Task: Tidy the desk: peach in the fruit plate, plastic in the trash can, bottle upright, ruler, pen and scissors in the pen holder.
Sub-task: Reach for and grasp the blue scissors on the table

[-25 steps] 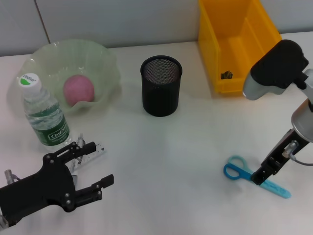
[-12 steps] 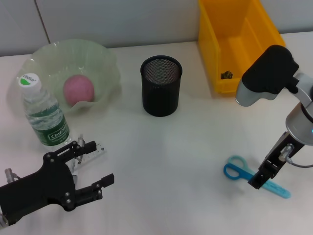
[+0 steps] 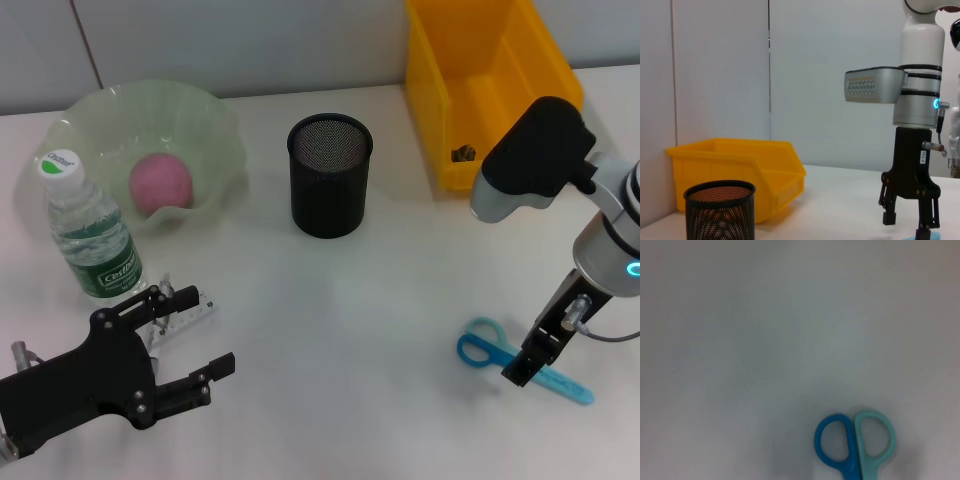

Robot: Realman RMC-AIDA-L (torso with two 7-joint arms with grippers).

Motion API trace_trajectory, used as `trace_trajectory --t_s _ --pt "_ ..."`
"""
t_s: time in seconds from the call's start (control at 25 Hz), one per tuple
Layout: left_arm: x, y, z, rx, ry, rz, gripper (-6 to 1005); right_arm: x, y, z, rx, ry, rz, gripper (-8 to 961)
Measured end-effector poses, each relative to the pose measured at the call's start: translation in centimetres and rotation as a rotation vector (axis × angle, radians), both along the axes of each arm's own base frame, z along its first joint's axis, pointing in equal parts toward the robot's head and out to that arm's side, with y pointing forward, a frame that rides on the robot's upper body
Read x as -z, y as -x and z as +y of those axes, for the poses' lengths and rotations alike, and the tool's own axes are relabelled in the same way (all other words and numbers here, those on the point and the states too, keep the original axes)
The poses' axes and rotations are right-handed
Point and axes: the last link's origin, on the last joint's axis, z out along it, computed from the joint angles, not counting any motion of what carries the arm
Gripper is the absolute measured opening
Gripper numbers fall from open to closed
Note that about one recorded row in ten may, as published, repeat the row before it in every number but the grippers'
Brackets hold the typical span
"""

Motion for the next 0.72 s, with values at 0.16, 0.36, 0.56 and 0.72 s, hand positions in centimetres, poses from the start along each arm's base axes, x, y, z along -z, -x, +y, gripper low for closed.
trace_trajectory --t_s 0.16,0.36,0.56,0.72 --pt "0.00 -0.03 0.00 0.001 0.001 -0.001 814 0.29 -0.12 0.03 0.006 0.011 -0.005 812" --pt "0.00 -0.06 0.02 0.002 0.001 -0.002 815 0.40 -0.23 0.02 0.009 0.013 -0.005 811" --pt "-0.02 -0.07 0.04 0.003 0.001 -0.001 815 0.60 -0.47 0.10 0.017 0.017 -0.007 810" --pt "-0.02 -0.08 0.02 0.003 0.001 -0.003 814 0.67 -0.43 0.24 0.013 0.014 -0.005 809"
